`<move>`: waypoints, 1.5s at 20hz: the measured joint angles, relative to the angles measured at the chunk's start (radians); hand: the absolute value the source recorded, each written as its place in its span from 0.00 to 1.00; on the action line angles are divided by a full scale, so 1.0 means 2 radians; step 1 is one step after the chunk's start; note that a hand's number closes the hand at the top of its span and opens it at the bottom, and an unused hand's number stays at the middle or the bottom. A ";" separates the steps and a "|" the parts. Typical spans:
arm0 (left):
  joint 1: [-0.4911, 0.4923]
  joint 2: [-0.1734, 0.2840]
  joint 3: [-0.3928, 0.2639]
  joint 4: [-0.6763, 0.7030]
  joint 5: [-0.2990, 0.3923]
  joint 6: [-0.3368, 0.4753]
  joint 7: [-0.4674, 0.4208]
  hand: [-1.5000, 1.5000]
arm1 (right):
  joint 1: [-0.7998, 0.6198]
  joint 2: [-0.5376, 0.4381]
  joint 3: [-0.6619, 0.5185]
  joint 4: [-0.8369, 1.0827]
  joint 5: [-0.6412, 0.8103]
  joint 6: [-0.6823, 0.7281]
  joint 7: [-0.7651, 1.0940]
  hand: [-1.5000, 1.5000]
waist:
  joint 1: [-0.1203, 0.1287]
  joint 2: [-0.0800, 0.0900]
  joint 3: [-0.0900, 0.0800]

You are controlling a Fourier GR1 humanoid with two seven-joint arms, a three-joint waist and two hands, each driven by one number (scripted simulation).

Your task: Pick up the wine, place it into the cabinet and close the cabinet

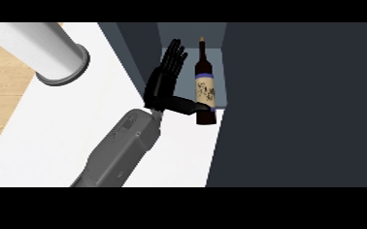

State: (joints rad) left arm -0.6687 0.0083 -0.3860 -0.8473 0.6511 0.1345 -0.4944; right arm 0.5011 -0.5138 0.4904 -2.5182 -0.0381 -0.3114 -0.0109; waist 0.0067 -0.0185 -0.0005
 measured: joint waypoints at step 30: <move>0.332 0.167 0.020 -0.347 0.019 -0.058 0.012 0.00 | -0.012 -0.089 0.047 0.002 -0.003 0.129 -0.017 1.00 | -0.004 0.006 0.000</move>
State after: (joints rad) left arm -0.0040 0.3432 -0.3463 -1.5403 0.6894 0.0177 -0.4710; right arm 0.4780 -0.6926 0.5841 -2.5133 -0.0440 -0.0534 -0.0441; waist -0.0006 -0.0058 -0.0012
